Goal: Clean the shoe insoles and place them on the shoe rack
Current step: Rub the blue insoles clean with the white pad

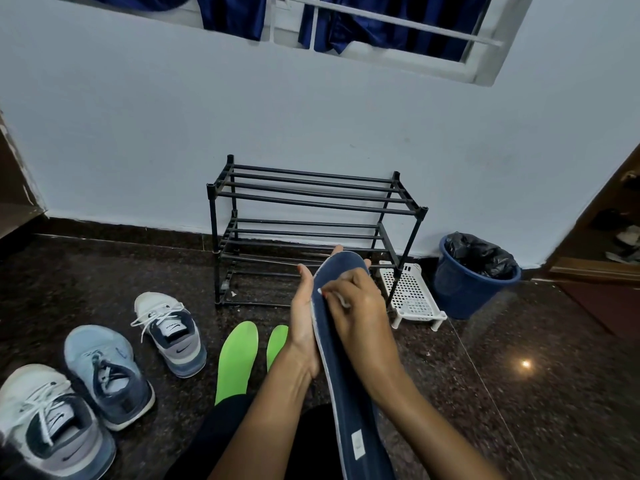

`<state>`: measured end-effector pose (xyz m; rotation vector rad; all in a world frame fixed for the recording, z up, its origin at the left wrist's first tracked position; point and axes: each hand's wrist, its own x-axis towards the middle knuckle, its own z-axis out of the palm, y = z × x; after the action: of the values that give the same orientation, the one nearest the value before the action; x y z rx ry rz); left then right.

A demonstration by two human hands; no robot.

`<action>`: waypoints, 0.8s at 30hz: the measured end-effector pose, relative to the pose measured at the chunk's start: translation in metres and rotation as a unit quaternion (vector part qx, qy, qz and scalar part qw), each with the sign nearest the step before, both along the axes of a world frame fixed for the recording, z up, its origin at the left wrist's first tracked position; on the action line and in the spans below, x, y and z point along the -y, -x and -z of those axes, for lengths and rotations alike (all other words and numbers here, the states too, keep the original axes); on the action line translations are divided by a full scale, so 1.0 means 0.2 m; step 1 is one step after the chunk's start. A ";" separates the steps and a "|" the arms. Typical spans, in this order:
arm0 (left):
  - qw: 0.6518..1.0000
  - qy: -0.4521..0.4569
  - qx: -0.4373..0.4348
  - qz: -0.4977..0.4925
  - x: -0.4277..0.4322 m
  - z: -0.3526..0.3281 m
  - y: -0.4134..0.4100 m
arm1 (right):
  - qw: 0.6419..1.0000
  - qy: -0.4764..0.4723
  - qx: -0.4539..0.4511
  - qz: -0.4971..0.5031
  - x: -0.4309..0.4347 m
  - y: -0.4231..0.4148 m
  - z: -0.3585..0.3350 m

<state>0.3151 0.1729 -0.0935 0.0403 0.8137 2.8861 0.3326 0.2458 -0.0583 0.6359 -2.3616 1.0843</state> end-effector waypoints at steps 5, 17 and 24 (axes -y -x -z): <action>1.000 0.019 0.005 -0.011 0.00 -0.01 0.00 | 0.999 0.010 -0.028 0.028 -0.01 0.04 0.01; 1.000 0.015 0.006 -0.003 0.01 0.01 0.01 | 0.999 0.023 -0.015 0.028 -0.02 0.04 0.00; 1.000 0.000 0.011 0.021 0.03 0.04 0.01 | 1.000 0.006 -0.017 -0.015 0.02 -0.06 0.06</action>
<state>0.3139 0.1670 -0.1006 0.0260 0.7991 2.8431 0.3449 0.2413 -0.0713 0.6811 -2.3229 1.0905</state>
